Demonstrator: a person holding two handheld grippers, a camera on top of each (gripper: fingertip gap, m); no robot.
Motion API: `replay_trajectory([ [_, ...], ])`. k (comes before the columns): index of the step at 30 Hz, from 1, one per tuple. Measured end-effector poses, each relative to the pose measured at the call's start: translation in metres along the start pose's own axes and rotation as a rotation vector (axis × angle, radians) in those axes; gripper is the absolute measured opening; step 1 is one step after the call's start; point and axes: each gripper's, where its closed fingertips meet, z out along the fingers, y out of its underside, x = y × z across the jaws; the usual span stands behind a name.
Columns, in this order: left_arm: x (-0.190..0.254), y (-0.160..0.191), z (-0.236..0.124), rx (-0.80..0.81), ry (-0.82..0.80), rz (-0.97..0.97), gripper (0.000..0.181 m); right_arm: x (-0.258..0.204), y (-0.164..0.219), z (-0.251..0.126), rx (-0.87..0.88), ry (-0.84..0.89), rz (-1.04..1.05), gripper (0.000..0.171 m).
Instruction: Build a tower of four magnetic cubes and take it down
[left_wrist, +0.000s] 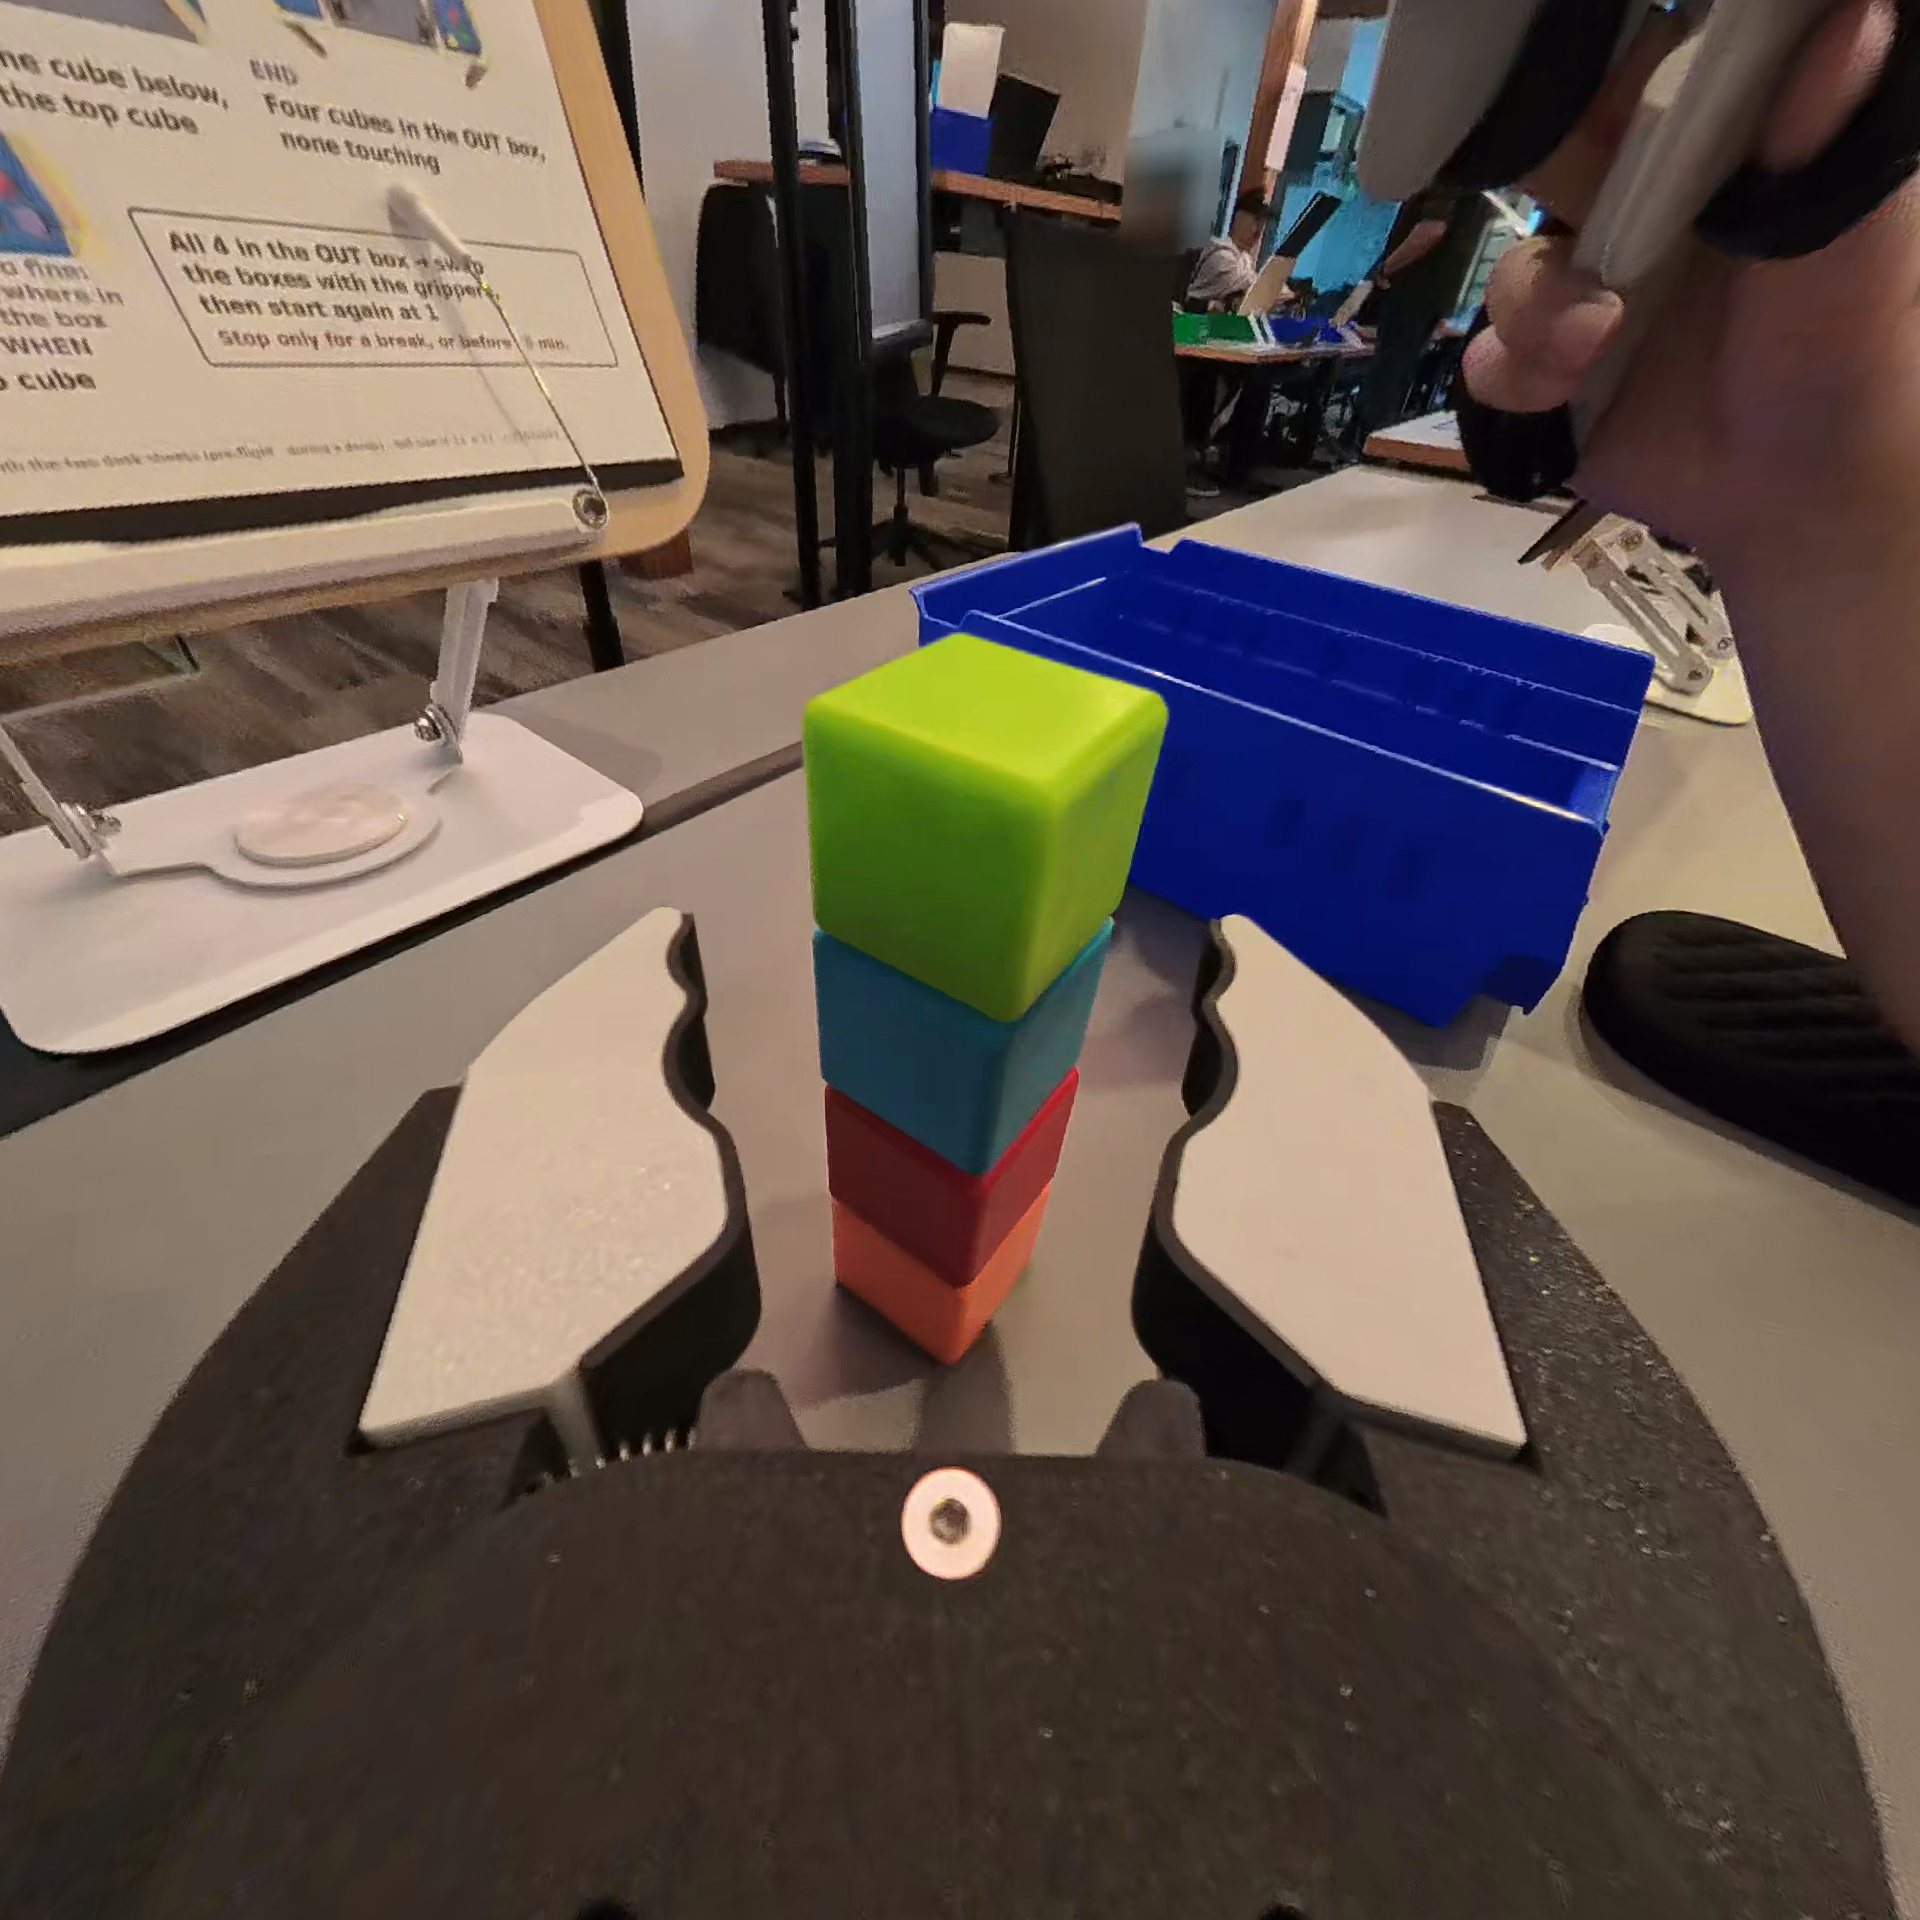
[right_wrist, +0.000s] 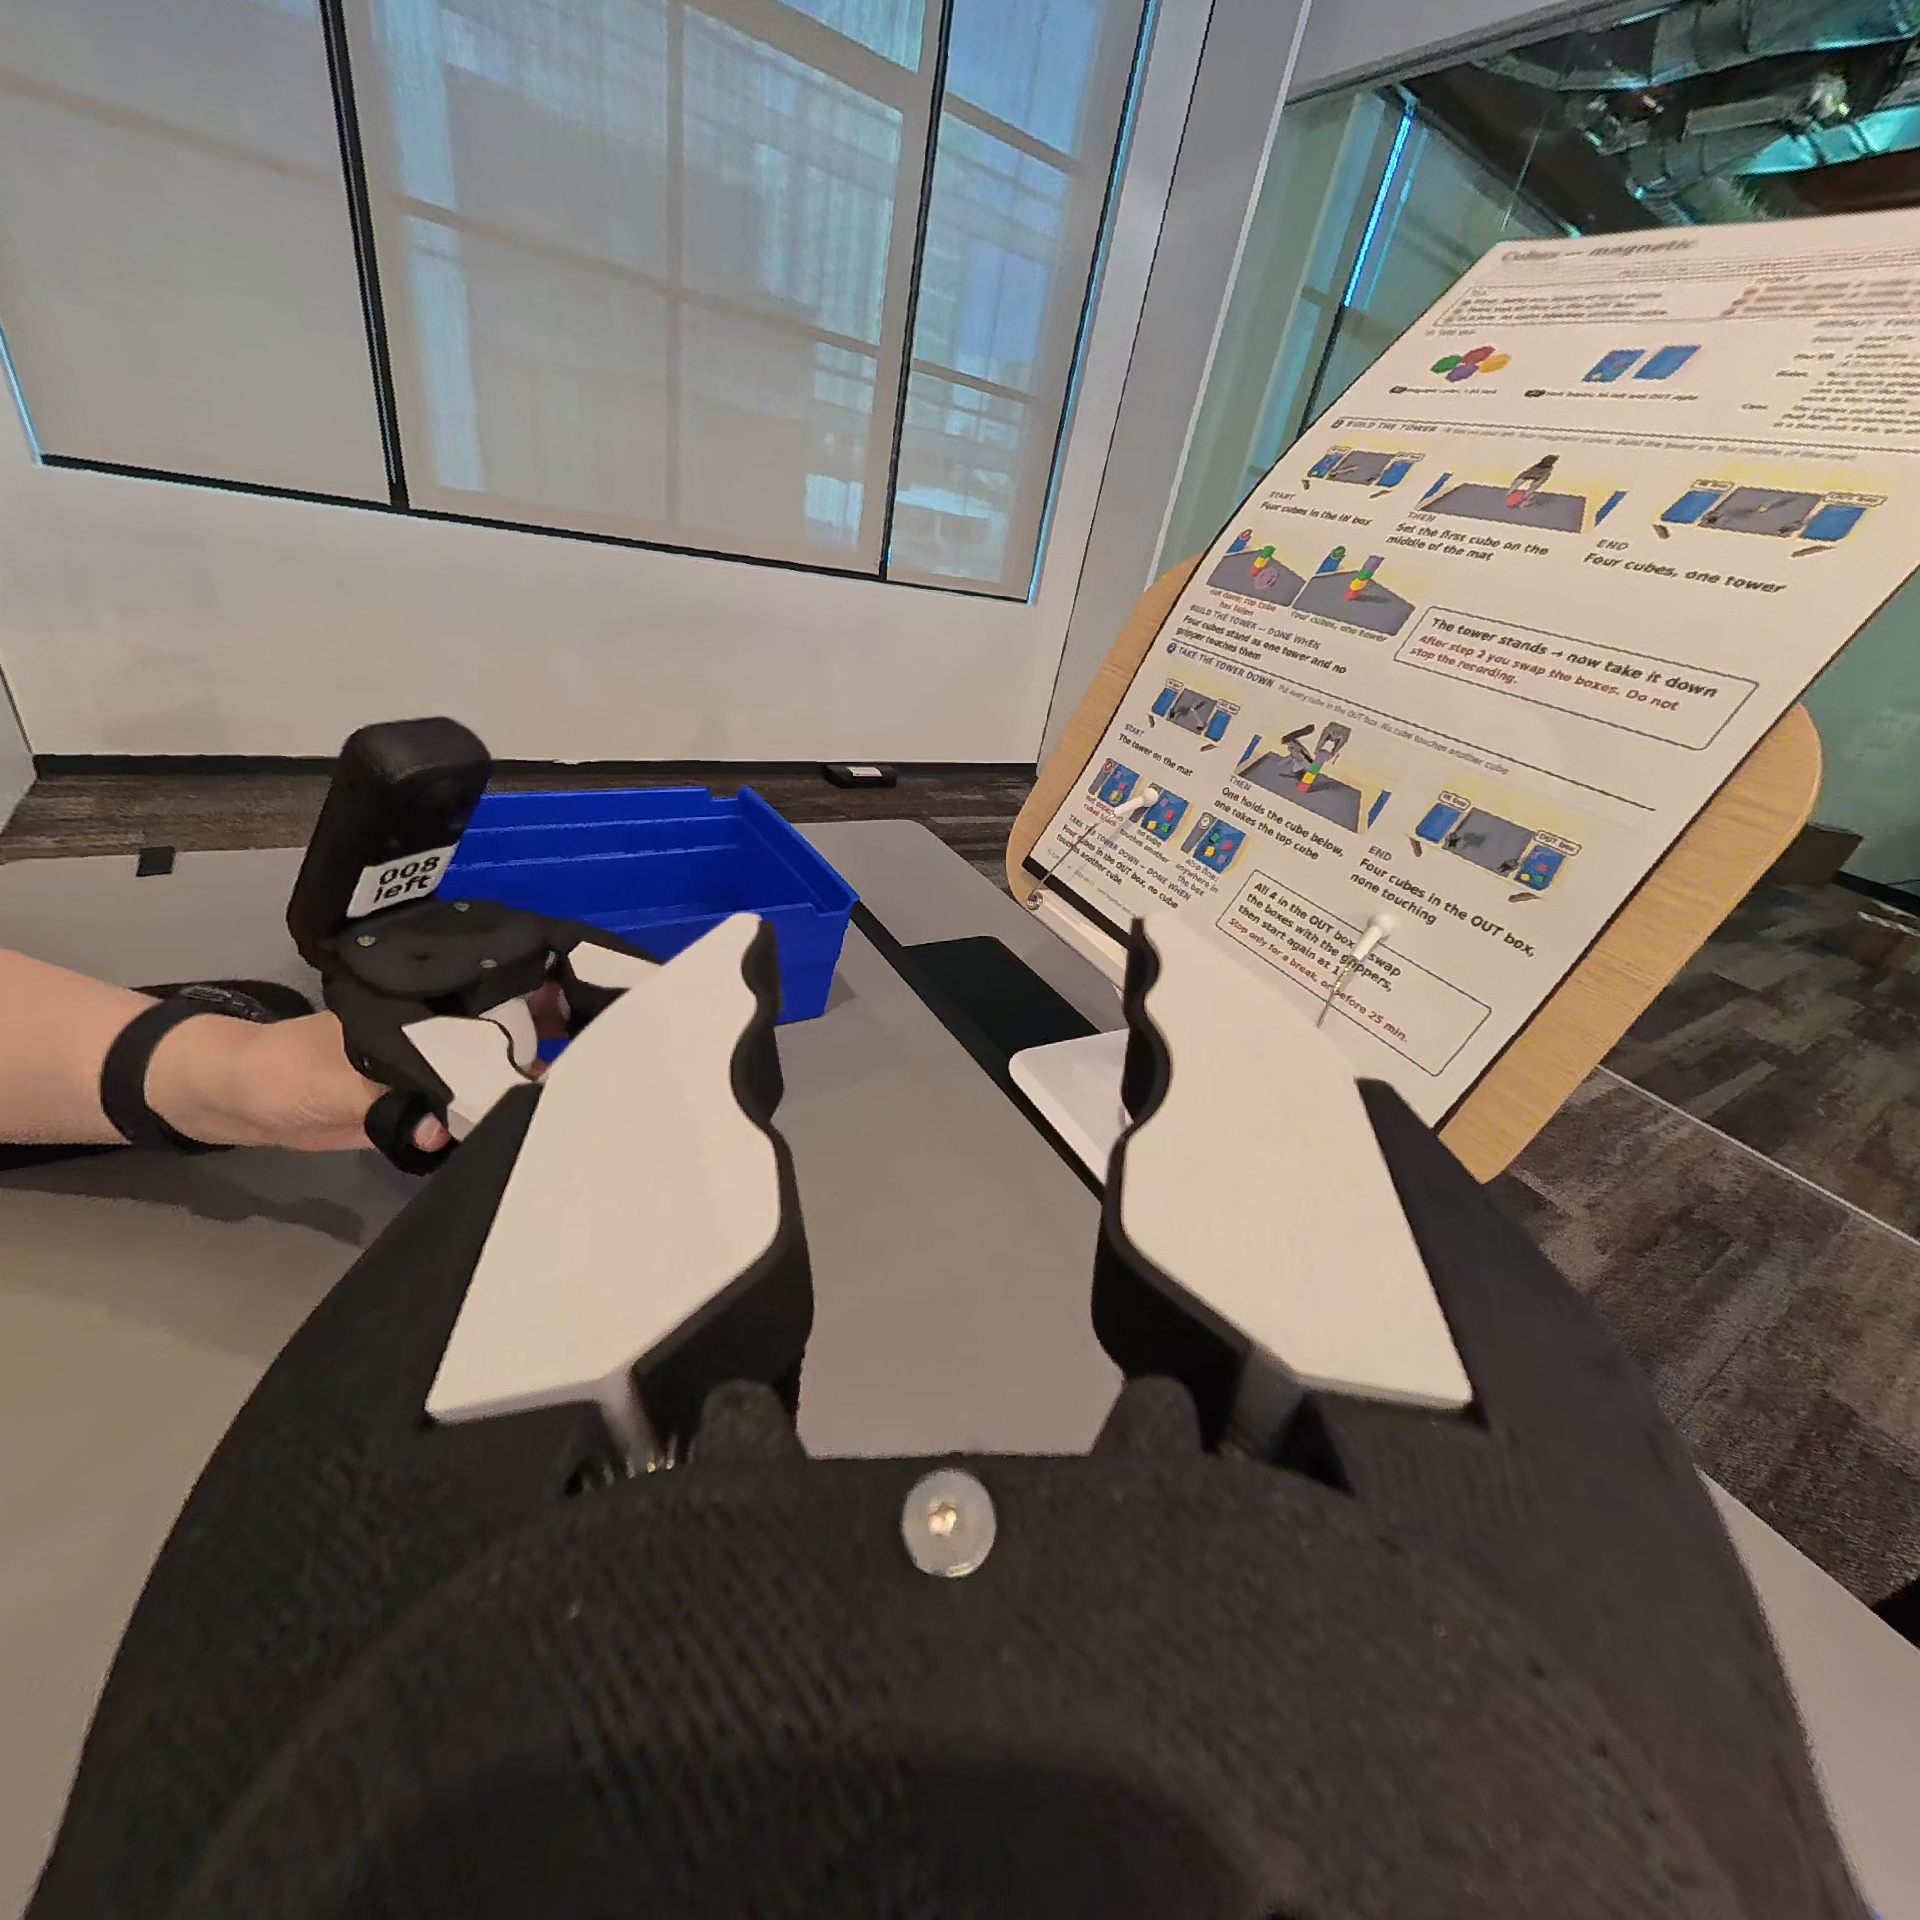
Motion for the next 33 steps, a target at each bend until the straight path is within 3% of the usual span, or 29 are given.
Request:
replay_trajectory([
  [5, -0.007, 0.0, 0.001, 0.027, -0.041, 0.103, 0.089, -0.002, -0.002, -0.001, -0.002, -0.006, -0.01, 0.065],
  [14, 0.006, 0.01, 0.011, 0.044, 0.112, -0.035, 0.079, -0.005, 0.01, 0.005, -0.047, -0.036, -0.001, 0.065],
  [23, 0.009, 0.018, 0.015, 0.026, 0.177, -0.049, 0.075, -0.008, 0.015, 0.008, -0.069, -0.054, 0.001, 0.065],
  [33, 0.003, 0.02, 0.012, 0.028, 0.128, 0.003, 0.07, -0.004, 0.011, 0.002, -0.056, -0.043, 0.004, 0.065],
])
